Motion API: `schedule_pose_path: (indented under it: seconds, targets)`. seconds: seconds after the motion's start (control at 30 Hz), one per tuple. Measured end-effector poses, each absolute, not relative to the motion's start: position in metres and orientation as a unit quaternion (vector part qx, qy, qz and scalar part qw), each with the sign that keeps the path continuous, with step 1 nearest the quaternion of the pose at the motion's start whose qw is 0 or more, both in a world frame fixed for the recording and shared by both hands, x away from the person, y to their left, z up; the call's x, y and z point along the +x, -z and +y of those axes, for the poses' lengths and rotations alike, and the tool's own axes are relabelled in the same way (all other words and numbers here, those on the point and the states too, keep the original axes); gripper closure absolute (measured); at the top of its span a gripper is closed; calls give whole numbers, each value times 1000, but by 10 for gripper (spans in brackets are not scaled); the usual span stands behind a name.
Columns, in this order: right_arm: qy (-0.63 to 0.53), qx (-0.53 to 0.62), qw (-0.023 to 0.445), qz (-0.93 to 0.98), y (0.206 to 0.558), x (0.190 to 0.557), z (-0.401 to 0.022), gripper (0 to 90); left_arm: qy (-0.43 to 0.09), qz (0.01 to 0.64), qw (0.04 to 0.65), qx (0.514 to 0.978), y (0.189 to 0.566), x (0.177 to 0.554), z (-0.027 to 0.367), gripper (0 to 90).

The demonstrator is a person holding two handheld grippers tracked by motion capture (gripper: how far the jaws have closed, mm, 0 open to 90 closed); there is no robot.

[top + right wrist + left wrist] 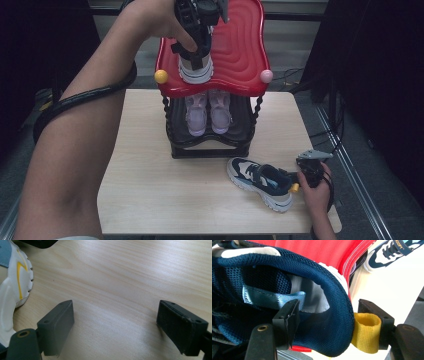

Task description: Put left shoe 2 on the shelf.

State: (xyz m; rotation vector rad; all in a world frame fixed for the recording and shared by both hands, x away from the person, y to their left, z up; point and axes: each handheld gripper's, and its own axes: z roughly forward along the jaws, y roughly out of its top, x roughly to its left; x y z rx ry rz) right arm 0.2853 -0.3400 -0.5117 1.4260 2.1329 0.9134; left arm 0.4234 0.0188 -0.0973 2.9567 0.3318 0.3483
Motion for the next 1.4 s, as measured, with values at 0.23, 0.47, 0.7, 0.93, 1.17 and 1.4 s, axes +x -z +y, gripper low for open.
schedule_pose_path:
  seconds: [0.23,0.47,0.7,0.93,1.17,1.4]
  targets:
    - [-328,512,208,766,512,285,-340,140,-112,122,79,983,94,422,20,320]
    - [-328,511,208,767,512,285,-340,140,-108,135,89,981,87,419,22,301]
    - [-328,512,208,766,512,285,-340,140,-97,146,94,980,83,416,27,280]
    - [-328,512,208,766,512,285,-340,140,-97,159,87,979,78,412,33,256]
    - [-328,512,208,766,512,285,-340,140,-95,175,92,976,78,410,43,247]
    - [-328,512,207,766,512,285,-340,140,-87,182,89,975,82,407,55,252]
